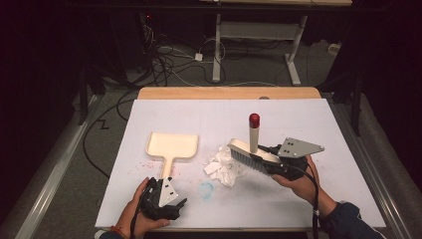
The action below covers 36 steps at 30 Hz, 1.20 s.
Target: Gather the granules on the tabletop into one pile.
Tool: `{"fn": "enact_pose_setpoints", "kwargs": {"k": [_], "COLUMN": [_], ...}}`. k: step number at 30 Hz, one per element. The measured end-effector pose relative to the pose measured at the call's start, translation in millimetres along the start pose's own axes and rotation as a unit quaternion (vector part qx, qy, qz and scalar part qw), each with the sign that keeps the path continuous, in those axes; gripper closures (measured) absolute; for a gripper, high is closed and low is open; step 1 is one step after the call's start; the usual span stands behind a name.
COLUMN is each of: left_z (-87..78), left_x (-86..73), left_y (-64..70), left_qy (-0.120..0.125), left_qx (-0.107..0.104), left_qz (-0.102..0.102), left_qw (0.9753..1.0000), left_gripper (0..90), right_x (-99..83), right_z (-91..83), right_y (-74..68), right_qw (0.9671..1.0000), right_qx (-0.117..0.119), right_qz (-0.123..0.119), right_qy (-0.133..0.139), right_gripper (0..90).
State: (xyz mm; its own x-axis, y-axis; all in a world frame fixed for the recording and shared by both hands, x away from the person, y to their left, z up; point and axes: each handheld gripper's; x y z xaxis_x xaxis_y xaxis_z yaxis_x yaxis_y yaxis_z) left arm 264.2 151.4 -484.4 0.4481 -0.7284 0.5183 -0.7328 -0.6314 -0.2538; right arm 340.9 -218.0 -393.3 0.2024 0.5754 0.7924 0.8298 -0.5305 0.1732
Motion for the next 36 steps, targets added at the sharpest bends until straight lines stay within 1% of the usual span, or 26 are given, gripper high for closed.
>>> {"fn": "enact_pose_setpoints", "kwargs": {"k": [2, 3, 4, 5, 7, 8, 9, 11, 12, 14, 16, 18, 19, 21, 24, 26, 28, 30, 31, 32, 33, 36], "left_z": [-0.2, -0.1, -0.2, -0.2, -0.2, -0.4, -0.4, -0.1, 0.1, 0.7, 0.5, -0.3, -0.6, -0.8, -1.4, -2.3, -3.2, -3.6, -3.7, -4.0, -4.1, -3.8], "left_x": [-0.1, -0.2, -0.2, -0.1, -0.1, -0.3, -0.3, -0.1, 0.0, 0.5, 0.6, 0.8, 0.6, 0.1, -1.0, -2.2, -2.8, -3.0, -3.1, -3.1, -3.1, -2.1], "left_y": [-0.6, -0.7, -0.8, -0.8, -0.7, -0.8, -1.0, -1.3, -1.5, -1.7, -1.8, -2.7, -3.4, -5.4, -7.9, -8.8, -9.0, -8.8, -8.6, -8.5, -8.6, -8.6], "left_qy": [-0.001, -0.001, -0.001, -0.001, -0.001, 0.000, 0.000, 0.001, 0.000, 0.001, -0.001, 0.001, 0.003, 0.003, 0.004, 0.006, 0.007, 0.006, 0.006, 0.006, 0.007, 0.007], "left_qx": [0.000, 0.001, 0.001, 0.001, 0.002, 0.002, 0.003, 0.004, 0.005, 0.006, 0.006, 0.014, 0.015, 0.023, 0.032, 0.032, 0.032, 0.032, 0.032, 0.031, 0.031, 0.031], "left_qz": [0.001, 0.001, 0.001, 0.001, -0.001, -0.001, -0.002, -0.005, -0.004, -0.007, -0.012, -0.017, -0.022, -0.030, -0.042, -0.045, -0.046, -0.044, -0.043, -0.043, -0.043, -0.041], "left_qw": [1.0000, 1.0000, 1.0000, 1.0000, 1.0000, 1.0000, 1.0000, 1.0000, 1.0000, 1.0000, 0.9999, 0.9998, 0.9996, 0.9993, 0.9986, 0.9984, 0.9984, 0.9985, 0.9985, 0.9986, 0.9986, 0.9986], "left_gripper": [18.9, 18.9, 18.9, 18.9, 18.9, 18.9, 18.9, 18.9, 18.9, 18.9, 18.9, 18.9, 18.9, 18.9, 18.9, 18.9, 18.9, 18.9, 18.9, 18.9, 18.9, 18.9], "right_x": [0.1, 0.6, 1.0, 1.6, 3.6, 4.9, 6.2, 7.4, 8.2, 8.0, 6.7, 4.9, 3.5, -0.3, -7.1, -13.5, -18.8, -21.7, -22.7, -23.3, -23.6, -21.3], "right_z": [-3.6, -5.4, -6.4, -7.9, -11.2, -13.0, -15.3, -16.5, -15.4, -11.7, -1.6, 8.0, 13.1, 22.9, 36.4, 42.1, 45.0, 44.8, 43.0, 40.6, 37.7, 29.5], "right_y": [3.4, 4.8, 5.1, 5.2, 6.4, 6.8, 7.2, 8.4, 8.6, 7.6, 8.2, 9.8, 11.6, 16.1, 20.1, 24.1, 26.7, 29.6, 29.9, 30.6, 31.2, 29.7], "right_qw": [0.9998, 0.9995, 0.9995, 0.9993, 0.9989, 0.9987, 0.9982, 0.9979, 0.9979, 0.9977, 0.9980, 0.9982, 0.9982, 0.9981, 0.9979, 0.9979, 0.9976, 0.9975, 0.9974, 0.9973, 0.9974, 0.9976], "right_qx": [0.006, 0.013, 0.012, 0.007, 0.006, 0.001, -0.004, -0.006, -0.012, -0.021, -0.027, -0.037, -0.041, -0.038, -0.048, -0.040, -0.037, -0.019, -0.017, -0.010, 0.004, 0.022], "right_qz": [0.015, 0.022, 0.024, 0.025, 0.029, 0.028, 0.032, 0.033, 0.033, 0.036, 0.034, 0.028, 0.030, 0.038, 0.043, 0.051, 0.057, 0.062, 0.063, 0.065, 0.066, 0.062], "right_qy": [0.012, 0.016, 0.019, 0.026, 0.036, 0.043, 0.050, 0.054, 0.054, 0.053, 0.046, 0.037, 0.032, 0.029, 0.007, -0.005, -0.015, -0.028, -0.032, -0.032, -0.030, -0.019], "right_gripper": [68.3, 68.2, 68.2, 68.2, 68.2, 68.3, 68.2, 68.2, 68.2, 68.2, 68.2, 68.3, 68.2, 68.2, 68.2, 68.2, 68.2, 68.2, 68.2, 68.2, 68.3, 68.3]}}
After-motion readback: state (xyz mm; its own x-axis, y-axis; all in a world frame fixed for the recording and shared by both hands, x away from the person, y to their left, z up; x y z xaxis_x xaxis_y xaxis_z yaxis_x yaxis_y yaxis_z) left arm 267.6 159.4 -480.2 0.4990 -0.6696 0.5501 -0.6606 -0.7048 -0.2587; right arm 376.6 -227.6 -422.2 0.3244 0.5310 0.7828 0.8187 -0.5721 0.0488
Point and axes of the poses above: each handheld gripper's, and its own axes: z roughly forward along the jaws, x roughly out of its top, y roughly to its right, and after that the axes turned 11 degrees about -y, right-handed
